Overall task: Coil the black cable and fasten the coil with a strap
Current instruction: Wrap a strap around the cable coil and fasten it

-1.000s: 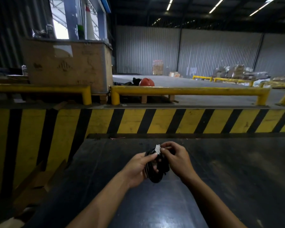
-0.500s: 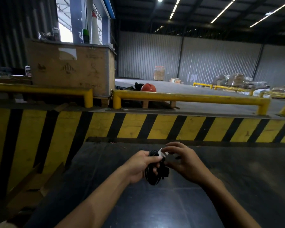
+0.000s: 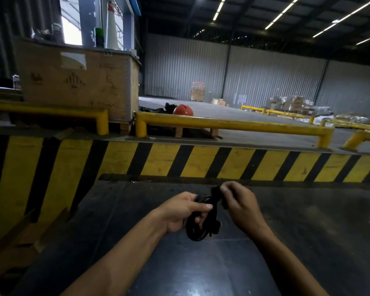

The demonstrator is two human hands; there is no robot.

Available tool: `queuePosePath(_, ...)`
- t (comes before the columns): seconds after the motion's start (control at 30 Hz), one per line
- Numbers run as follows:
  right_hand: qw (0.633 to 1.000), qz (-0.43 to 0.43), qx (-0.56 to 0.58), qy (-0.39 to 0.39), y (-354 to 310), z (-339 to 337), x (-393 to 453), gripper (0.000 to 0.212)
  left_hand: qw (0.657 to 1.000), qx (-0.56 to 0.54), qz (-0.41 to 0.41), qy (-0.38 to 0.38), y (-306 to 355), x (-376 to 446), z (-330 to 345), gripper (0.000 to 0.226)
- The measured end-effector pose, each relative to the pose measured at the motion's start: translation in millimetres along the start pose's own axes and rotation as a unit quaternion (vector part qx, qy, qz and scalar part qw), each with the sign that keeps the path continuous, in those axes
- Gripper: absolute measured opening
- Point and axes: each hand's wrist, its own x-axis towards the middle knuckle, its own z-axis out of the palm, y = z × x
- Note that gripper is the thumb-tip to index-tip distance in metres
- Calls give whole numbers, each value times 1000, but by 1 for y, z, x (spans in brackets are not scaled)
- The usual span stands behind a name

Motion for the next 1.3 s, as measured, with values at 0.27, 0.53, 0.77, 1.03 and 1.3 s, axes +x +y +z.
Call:
queuePosePath(0.27, 992, 30, 111, -48, 13, -34, 3, 18, 998, -10, -39, -49, 9, 9, 16, 6)
queuePosePath(0.53, 998, -36, 38, 25, 35, -62, 12, 18, 990, 100, -71, -67, 8, 10, 34, 19)
queuePosePath(0.77, 994, -31, 78, -77, 37, -33, 1, 8, 980, 146, -58, -125, 18, 11, 49, 12)
queuePosePath(1.03, 914, 66, 319, -241, 54, -46, 7, 12, 972, 236, -21, 8, 17, 23, 46, 22)
queuePosePath(1.3, 931, 60, 260, -248, 60, -42, 28, 17, 923, 381, 0, 49, 28, 37, 45, 30)
